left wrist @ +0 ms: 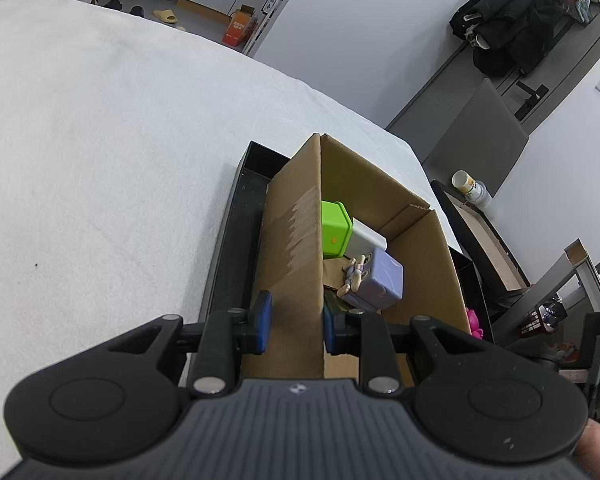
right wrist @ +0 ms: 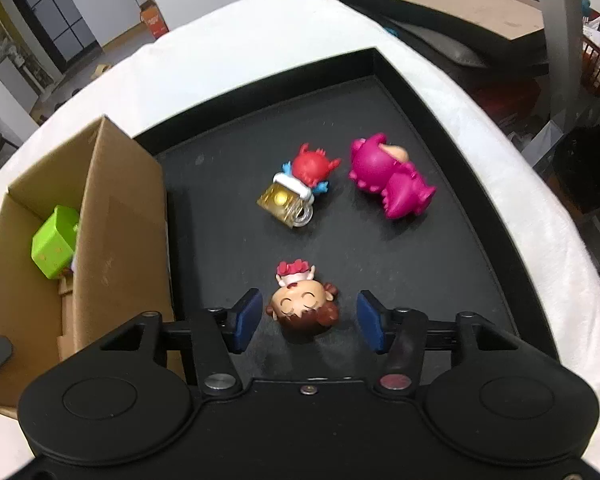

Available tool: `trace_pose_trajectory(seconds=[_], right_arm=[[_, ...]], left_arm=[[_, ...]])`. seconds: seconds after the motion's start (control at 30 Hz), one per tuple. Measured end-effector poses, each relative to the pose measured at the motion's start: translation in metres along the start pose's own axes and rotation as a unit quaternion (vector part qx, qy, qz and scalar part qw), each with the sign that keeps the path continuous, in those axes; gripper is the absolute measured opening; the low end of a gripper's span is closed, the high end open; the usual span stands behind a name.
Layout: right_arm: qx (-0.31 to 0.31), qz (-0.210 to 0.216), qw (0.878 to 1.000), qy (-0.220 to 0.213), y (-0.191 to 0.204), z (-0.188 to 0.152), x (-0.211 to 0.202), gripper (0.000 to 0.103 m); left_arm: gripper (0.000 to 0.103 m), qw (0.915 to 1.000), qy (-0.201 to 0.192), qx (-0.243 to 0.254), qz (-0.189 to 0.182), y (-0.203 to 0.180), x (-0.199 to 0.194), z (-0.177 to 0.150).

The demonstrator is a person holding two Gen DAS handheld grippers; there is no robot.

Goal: Organize rigid objects
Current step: 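Lift the doll with the right gripper and lower it into the box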

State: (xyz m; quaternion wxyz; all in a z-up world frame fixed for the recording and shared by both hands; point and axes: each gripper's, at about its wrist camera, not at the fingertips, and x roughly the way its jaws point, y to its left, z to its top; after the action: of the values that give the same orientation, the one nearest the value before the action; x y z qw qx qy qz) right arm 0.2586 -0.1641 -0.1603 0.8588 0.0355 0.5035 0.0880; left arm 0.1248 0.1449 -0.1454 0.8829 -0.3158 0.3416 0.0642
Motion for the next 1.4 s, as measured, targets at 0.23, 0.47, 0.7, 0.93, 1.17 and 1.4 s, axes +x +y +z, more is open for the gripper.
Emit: trace_pose_trajectory(seconds=[0.23, 0.47, 0.7, 0.93, 1.17, 1.4], right_arm=[[0.000, -0.003, 1.000, -0.004, 0.004, -0.004, 0.014, 0.037], [-0.026, -0.002, 0.999, -0.023, 0.012, 0.000, 0.001, 0.036], [-0.035, 0.009, 0.998, -0.046, 0.019, 0.005, -0.020, 0.036], [-0.054, 0.027, 0.996, -0.073, 0.037, 0.018, -0.045, 0.036], [-0.081, 0.056, 0.991, -0.091, 0.065, 0.026, -0.062, 0.036], [-0.104, 0.080, 0.987, -0.097, 0.091, 0.026, -0.069, 0.036]], left_arm=[[0.024, 1.0000, 0.000, 0.000, 0.001, 0.000, 0.000, 0.000], [0.024, 1.0000, 0.000, 0.001, 0.000, 0.000, 0.000, 0.000], [0.024, 1.0000, 0.000, 0.000, 0.001, 0.000, 0.000, 0.000], [0.024, 1.0000, 0.000, 0.001, 0.001, -0.001, 0.000, 0.001], [0.024, 1.0000, 0.000, 0.000, 0.000, 0.000, 0.000, 0.001], [0.025, 1.0000, 0.001, 0.000, 0.000, 0.000, 0.000, 0.001]])
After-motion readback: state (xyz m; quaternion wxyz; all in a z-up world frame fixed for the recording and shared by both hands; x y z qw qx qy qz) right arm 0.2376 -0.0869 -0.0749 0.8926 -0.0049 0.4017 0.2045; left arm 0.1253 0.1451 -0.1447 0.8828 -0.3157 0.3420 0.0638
